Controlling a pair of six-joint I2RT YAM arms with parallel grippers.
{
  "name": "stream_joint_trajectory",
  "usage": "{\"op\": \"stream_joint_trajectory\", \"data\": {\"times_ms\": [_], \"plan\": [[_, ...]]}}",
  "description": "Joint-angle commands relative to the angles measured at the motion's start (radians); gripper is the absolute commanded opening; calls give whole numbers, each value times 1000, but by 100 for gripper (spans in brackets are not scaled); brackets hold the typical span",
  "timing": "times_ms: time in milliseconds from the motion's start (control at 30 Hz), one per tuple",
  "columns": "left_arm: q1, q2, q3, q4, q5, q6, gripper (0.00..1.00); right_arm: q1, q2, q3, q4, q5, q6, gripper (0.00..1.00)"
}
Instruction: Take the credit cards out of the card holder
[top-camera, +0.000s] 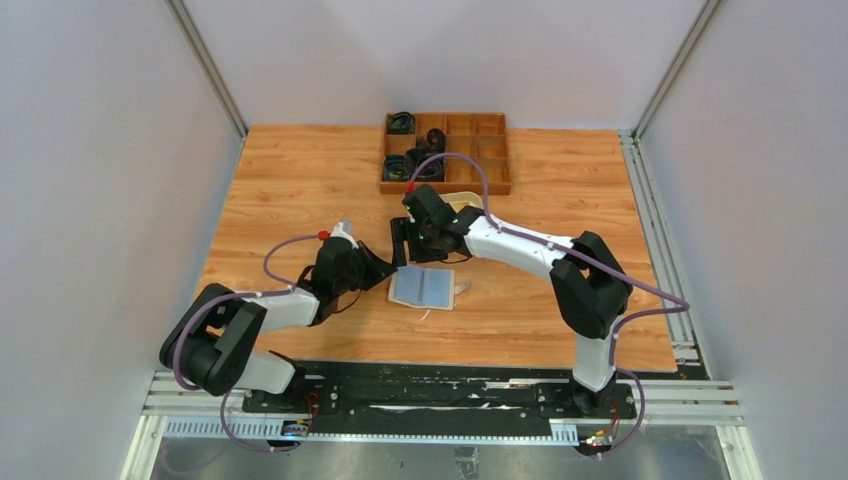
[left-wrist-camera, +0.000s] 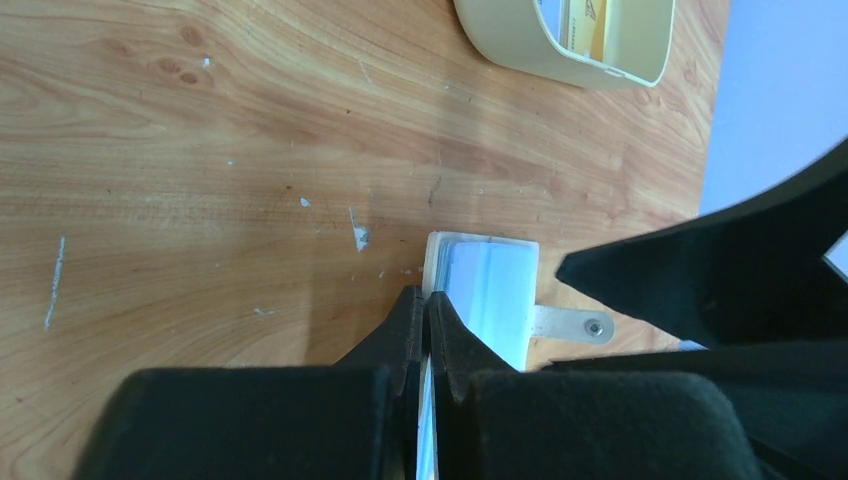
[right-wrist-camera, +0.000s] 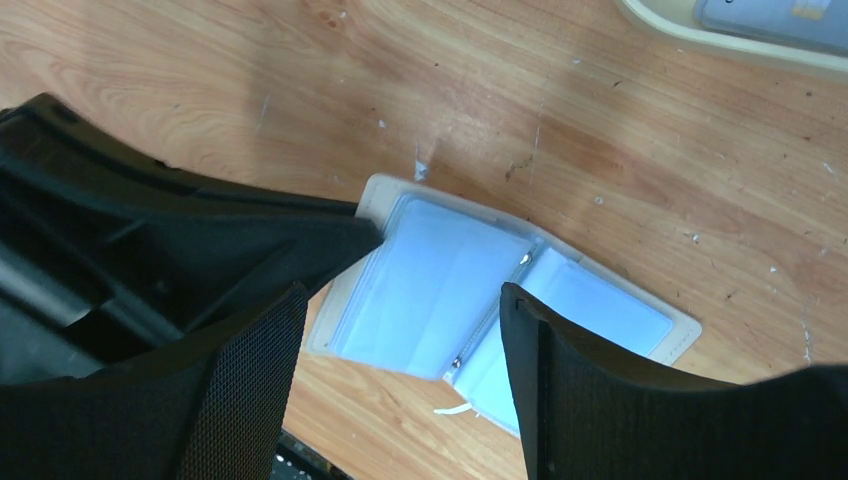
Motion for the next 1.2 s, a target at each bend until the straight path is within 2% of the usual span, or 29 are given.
{"op": "stream_joint_trajectory", "data": {"times_ms": [0, 333, 1167], "plan": [[-11, -35, 21, -48, -24, 27, 0, 22, 55, 57, -72, 57, -29, 74], [-11, -32, 39, -106, -62, 21, 0, 77, 46, 45, -90, 134, -88, 73], [-11, -70, 59, -198, -113, -2, 0, 138, 135, 9, -76, 224, -73, 73]]}}
